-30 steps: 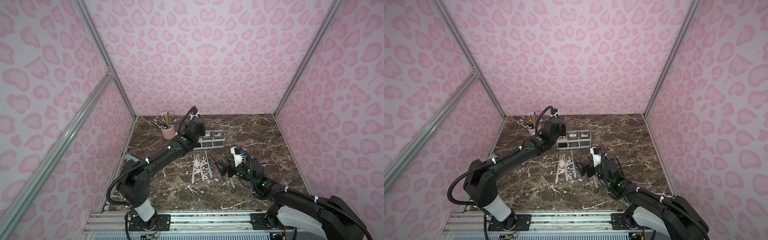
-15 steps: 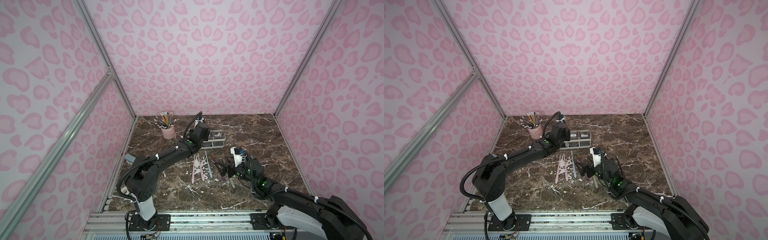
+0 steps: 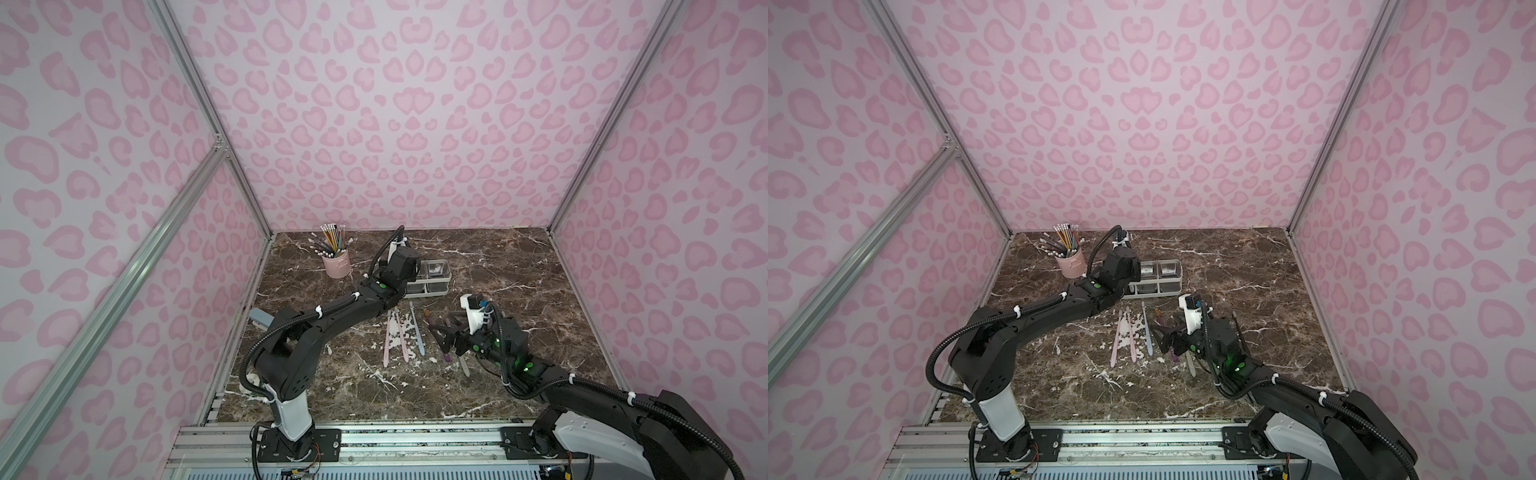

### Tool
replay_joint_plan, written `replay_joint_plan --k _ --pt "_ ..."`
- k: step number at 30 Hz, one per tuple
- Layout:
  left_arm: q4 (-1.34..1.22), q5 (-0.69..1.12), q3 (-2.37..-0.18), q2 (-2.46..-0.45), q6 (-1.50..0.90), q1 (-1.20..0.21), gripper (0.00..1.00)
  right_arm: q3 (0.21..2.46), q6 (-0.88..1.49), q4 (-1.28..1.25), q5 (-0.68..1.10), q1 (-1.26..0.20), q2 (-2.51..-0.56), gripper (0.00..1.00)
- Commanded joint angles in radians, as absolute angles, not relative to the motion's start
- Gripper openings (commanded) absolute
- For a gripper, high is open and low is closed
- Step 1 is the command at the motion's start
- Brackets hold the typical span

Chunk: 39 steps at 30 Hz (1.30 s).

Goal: Place the toothbrush into the toothbrush holder
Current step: Place the toothbrush in the toothbrush holder.

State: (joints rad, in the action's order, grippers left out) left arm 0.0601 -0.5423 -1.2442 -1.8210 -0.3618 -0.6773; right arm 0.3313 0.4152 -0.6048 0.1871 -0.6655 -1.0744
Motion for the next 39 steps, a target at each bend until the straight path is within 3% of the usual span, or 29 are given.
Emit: replay_joint_plan --k 1,7,16,27,39 --pt "0.021 -0.546 -1.245 -1.825 -0.372 -0.676 0.04 0.331 0.415 -0.649 0.197 -0.664 -1.075 0.97" --pt "0.052 -0.541 -1.273 -1.835 -0.378 -0.676 0.06 0.331 0.415 -0.649 0.199 -0.666 -1.078 0.97" --pt "0.058 -0.535 -1.266 -1.787 -0.382 -0.678 0.51 0.332 0.415 -0.649 0.202 -0.667 -1.079 0.97" --pt "0.089 -0.518 -1.270 -1.740 -0.403 -0.688 0.83 0.333 0.413 -0.653 0.208 -0.667 -1.083 0.97" --pt "0.158 -0.503 -1.269 -1.615 -0.431 -0.703 0.90 0.335 0.414 -0.655 0.210 -0.669 -1.091 0.98"
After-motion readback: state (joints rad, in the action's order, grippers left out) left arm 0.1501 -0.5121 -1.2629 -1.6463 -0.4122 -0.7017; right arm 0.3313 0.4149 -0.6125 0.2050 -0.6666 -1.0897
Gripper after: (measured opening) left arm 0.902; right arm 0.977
